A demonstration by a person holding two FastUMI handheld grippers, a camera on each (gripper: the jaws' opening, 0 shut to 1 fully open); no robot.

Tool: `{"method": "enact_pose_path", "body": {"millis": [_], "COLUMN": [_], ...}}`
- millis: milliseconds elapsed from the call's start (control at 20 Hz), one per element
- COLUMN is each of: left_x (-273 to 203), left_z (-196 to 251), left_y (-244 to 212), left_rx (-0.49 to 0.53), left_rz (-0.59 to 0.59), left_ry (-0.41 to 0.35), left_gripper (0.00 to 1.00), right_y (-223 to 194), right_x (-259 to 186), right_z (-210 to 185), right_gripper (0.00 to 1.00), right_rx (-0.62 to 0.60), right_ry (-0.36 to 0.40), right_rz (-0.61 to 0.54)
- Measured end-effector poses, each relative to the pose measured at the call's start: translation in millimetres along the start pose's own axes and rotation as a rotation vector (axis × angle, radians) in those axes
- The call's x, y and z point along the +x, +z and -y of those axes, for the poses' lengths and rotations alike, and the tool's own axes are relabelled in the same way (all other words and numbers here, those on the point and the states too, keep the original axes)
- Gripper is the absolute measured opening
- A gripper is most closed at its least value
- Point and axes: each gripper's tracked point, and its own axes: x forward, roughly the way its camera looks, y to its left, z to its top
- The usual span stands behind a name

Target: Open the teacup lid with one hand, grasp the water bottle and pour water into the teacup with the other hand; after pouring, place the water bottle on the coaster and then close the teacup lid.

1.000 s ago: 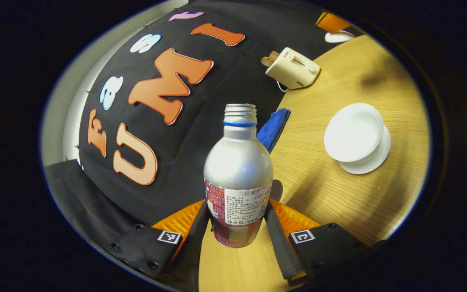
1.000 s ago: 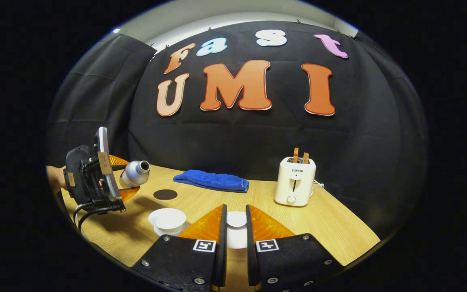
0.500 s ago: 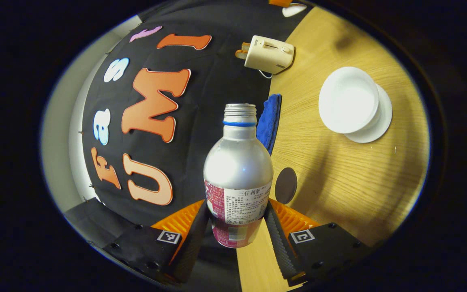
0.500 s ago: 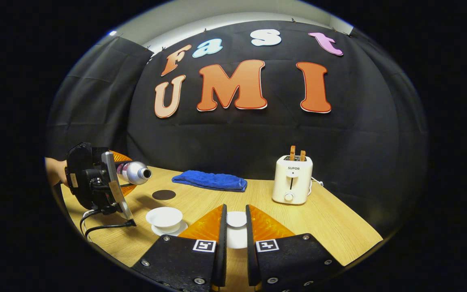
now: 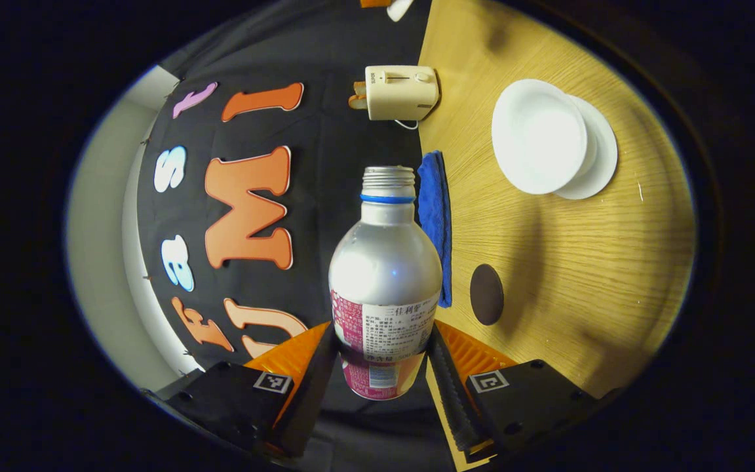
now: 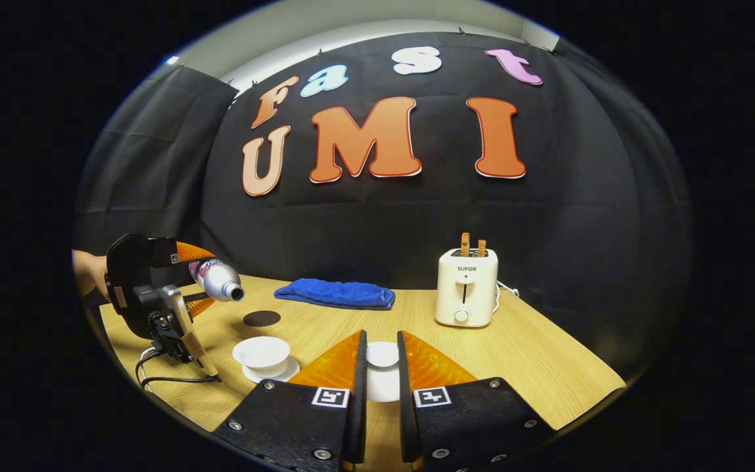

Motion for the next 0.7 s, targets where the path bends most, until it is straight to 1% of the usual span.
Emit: {"method": "enact_pose_path", "body": {"millis": [50, 150, 200, 250, 300, 400, 450, 550, 600, 650, 700], "left_x": [0, 1, 1, 0, -1, 0, 0, -1, -2, -1, -1], "left_z": [-3, -5, -7, -7, -8, -9, -10, -10, -10, -12, -14], "left_y": [0, 3, 4, 5, 5, 4, 5, 5, 5, 5, 6], "left_rx": [0.021, 0.066, 0.098, 0.128, 0.144, 0.164, 0.177, 0.201, 0.210, 0.217, 0.228], "left_rz": [0.005, 0.017, 0.026, 0.031, 0.034, 0.038, 0.042, 0.048, 0.050, 0.053, 0.056], "left_ry": [0.007, 0.018, 0.027, 0.038, 0.044, 0.043, 0.048, 0.060, 0.062, 0.065, 0.075], "left_gripper": [0.80, 0.80, 0.80, 0.83, 0.83, 0.83, 0.80, 0.86, 0.80, 0.80, 0.83], "right_y": [-2, -1, -2, -2, -3, -3, -5, -6, -6, -6, -6], "right_x": [0, -1, -2, -3, -3, -4, -4, -6, -6, -7, -7], "right_z": [2, 5, 7, 9, 11, 13, 14, 15, 16, 16, 16], "right_gripper": [0.22, 0.22, 0.22, 0.22, 0.22, 0.22, 0.22, 0.22, 0.22, 0.22, 0.22], "right_rx": [0.006, 0.007, 0.005, 0.006, 0.011, 0.016, 0.014, 0.008, 0.008, 0.009, 0.010], "right_ry": [-0.005, -0.014, -0.016, -0.021, -0.023, -0.025, -0.027, -0.031, -0.034, -0.031, -0.032], "right_rz": [0.001, 0.003, 0.003, 0.005, 0.004, 0.004, 0.003, 0.001, 0.002, 0.003, 0.005]}}
